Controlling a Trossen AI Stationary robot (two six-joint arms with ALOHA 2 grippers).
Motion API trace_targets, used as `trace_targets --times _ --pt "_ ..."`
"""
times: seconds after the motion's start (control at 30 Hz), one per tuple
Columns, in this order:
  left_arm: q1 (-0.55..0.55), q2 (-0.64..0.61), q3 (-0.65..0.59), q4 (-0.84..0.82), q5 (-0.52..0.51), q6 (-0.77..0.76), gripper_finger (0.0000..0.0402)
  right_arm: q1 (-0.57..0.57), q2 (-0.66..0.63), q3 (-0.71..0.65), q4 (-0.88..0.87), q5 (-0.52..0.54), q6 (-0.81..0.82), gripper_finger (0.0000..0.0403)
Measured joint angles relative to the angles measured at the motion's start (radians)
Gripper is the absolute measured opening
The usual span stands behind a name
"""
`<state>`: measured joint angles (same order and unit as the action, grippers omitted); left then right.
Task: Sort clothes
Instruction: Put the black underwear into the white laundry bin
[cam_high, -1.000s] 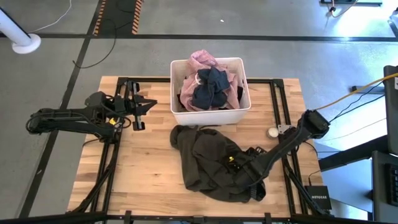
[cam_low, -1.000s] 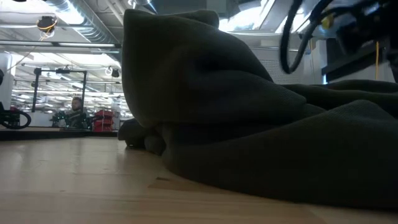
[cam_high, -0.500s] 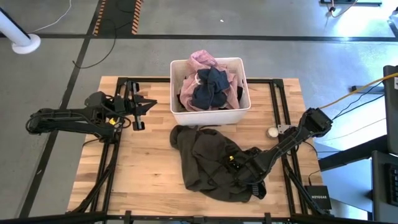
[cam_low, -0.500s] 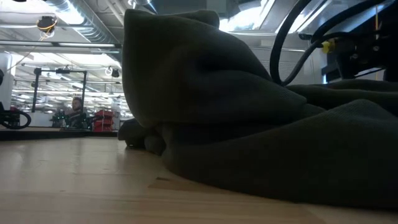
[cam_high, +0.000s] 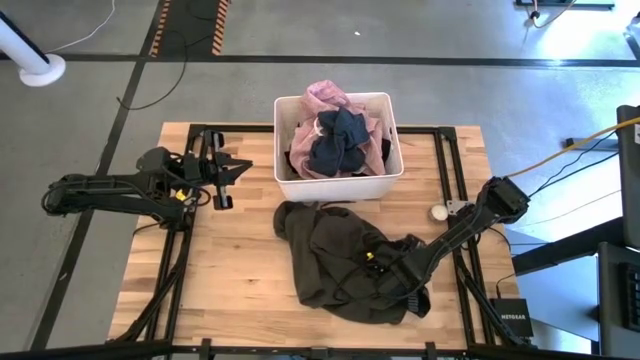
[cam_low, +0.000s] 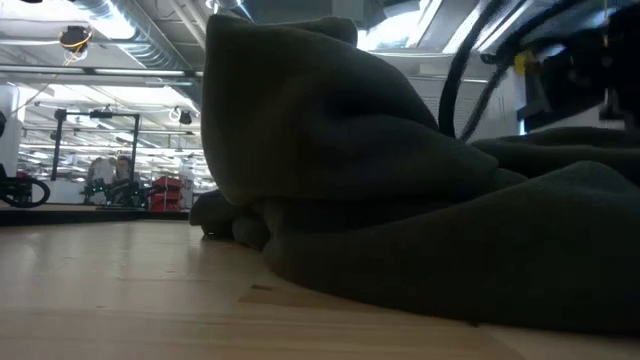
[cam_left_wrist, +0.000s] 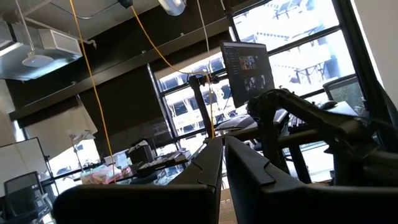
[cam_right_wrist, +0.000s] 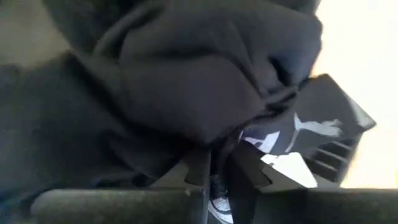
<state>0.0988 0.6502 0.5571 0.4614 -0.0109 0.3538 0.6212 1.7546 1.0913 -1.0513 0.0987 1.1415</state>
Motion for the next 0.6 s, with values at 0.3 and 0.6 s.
trace_targets --times 0.3,0.6 --pt "0.000 0.000 0.000 -0.001 0.000 -0.006 0.0015 0.000 -0.002 0.208 -0.172 0.124 -0.059 0.0019" --pt "0.000 0.000 0.000 -0.001 0.000 -0.006 0.0015 0.000 -0.003 0.396 -0.226 0.365 -0.176 0.0018"
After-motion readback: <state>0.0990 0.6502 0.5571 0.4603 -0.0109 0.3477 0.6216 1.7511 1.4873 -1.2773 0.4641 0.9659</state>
